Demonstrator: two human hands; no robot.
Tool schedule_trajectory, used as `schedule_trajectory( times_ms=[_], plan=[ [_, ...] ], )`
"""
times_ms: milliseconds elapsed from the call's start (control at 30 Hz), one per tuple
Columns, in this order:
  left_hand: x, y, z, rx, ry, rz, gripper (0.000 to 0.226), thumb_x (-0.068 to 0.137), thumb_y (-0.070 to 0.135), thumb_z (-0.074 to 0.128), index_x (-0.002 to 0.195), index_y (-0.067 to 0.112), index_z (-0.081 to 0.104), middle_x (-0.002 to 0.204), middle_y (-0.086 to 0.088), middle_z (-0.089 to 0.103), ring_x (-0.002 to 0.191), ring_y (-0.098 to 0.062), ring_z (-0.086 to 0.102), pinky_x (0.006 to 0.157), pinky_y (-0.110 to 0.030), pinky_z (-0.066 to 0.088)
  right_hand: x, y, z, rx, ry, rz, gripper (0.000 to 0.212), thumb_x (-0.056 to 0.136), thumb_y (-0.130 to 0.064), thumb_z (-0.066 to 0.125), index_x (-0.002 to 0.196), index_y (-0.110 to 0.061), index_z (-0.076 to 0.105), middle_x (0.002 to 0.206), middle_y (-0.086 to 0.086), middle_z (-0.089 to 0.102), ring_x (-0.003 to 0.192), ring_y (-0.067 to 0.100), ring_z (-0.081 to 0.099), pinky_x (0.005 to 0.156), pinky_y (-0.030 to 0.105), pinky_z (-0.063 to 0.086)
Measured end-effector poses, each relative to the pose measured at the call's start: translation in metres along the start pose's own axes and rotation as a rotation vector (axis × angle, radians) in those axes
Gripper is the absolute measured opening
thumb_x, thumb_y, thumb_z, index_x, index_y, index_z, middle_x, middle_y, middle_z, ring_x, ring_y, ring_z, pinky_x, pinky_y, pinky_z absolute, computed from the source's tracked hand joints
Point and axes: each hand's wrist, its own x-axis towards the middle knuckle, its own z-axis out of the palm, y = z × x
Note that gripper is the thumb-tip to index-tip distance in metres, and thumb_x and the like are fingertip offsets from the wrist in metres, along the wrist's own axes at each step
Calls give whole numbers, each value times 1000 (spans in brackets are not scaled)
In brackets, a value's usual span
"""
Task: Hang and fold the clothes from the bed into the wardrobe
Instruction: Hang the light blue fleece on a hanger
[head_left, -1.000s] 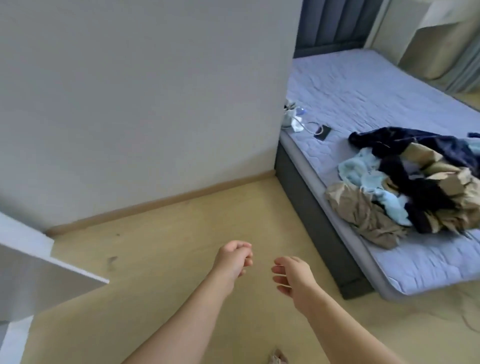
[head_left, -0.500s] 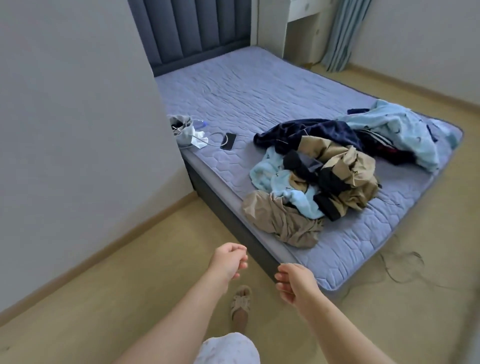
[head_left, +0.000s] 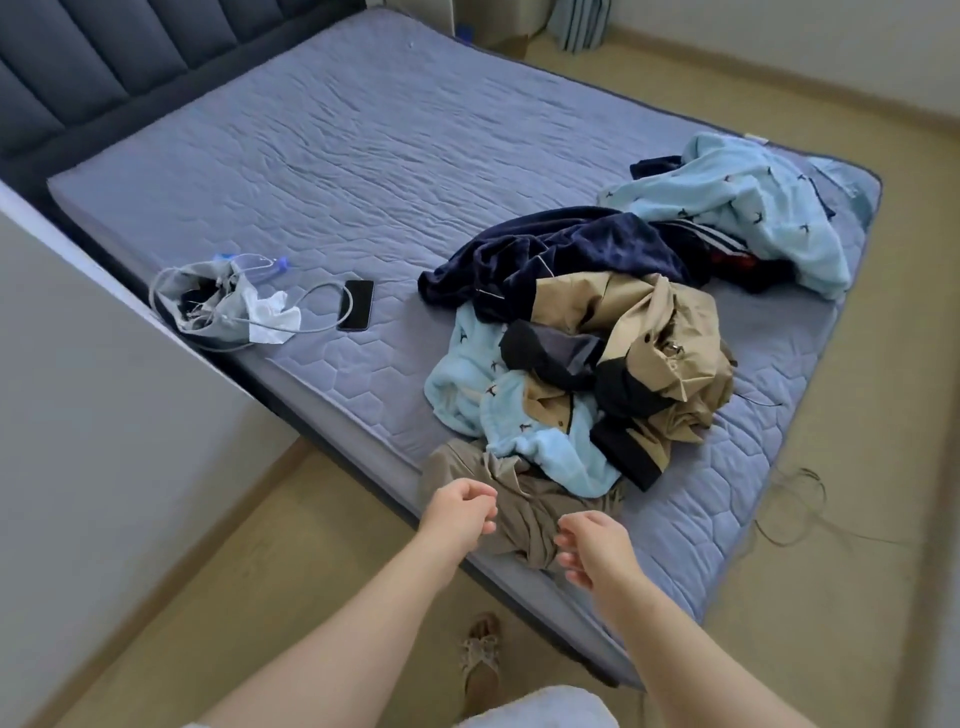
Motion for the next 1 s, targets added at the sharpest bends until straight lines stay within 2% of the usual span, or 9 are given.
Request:
schedule_trajectory(
  times_ms=[300,400,467,533,600,700,767,867,1000],
  plan=[
    [113,-10,28,84,24,-120,21,91,14,44,81,26,59,80,7,63,65,-7,58,58,-21,41,117,-8,-4,-361,65,-1,18,91,-16,42,102,-13,57,77,1,54,70,20,49,60,27,37],
    [148,-25,40,73,20,-160,16,91,14,47,88,24,59,84,6,59,68,-8,55,60,-22,42,151,-4,-2,-505,38,-34,33,92,-17,41,124,-18,50,109,0,56,78,11,54,59,24,41],
    [167,-36,50,88,-6,-156,13,91,18,51,100,24,58,96,5,56,77,-9,52,66,-23,41,177,-1,0,-627,26,-99,46,91,-18,44,137,-21,39,135,5,43,103,19,54,79,29,46],
    [180,-44,56,123,-54,-142,27,91,22,54,118,26,54,112,6,51,92,-9,48,75,-22,38,198,-2,4,-769,58,-155,56,90,-22,47,143,-26,29,147,6,29,128,29,38,99,39,37],
    [193,-51,60,118,-90,-145,41,91,22,55,131,25,47,124,7,46,105,-7,43,85,-19,33,218,-1,11,-808,87,-204,64,89,-23,53,146,-24,23,151,5,24,135,29,29,103,41,33],
    [204,-55,60,69,-113,-172,45,91,23,55,135,26,44,135,6,43,111,-7,42,87,-19,33,242,-3,18,-738,94,-213,66,89,-19,56,146,-19,23,145,6,36,129,28,39,98,37,38],
    [206,-55,58,41,-108,-197,43,92,24,54,134,28,45,133,6,44,110,-7,42,87,-20,33,249,-7,21,-691,32,-151,49,91,-14,49,138,-19,37,126,6,51,110,25,52,82,33,43],
    [202,-48,53,-16,-49,-236,36,93,23,53,129,24,49,124,4,49,105,-9,47,87,-24,40,245,-17,25,-522,51,-167,17,90,-9,36,85,-16,51,78,2,43,69,16,39,59,27,29],
    [181,-26,43,-95,19,-294,26,95,20,47,120,20,53,108,2,58,93,-13,56,72,-23,45,223,-63,20,-236,161,-145,33,91,-7,36,59,-14,33,60,-1,32,52,13,28,51,26,25]
  ],
)
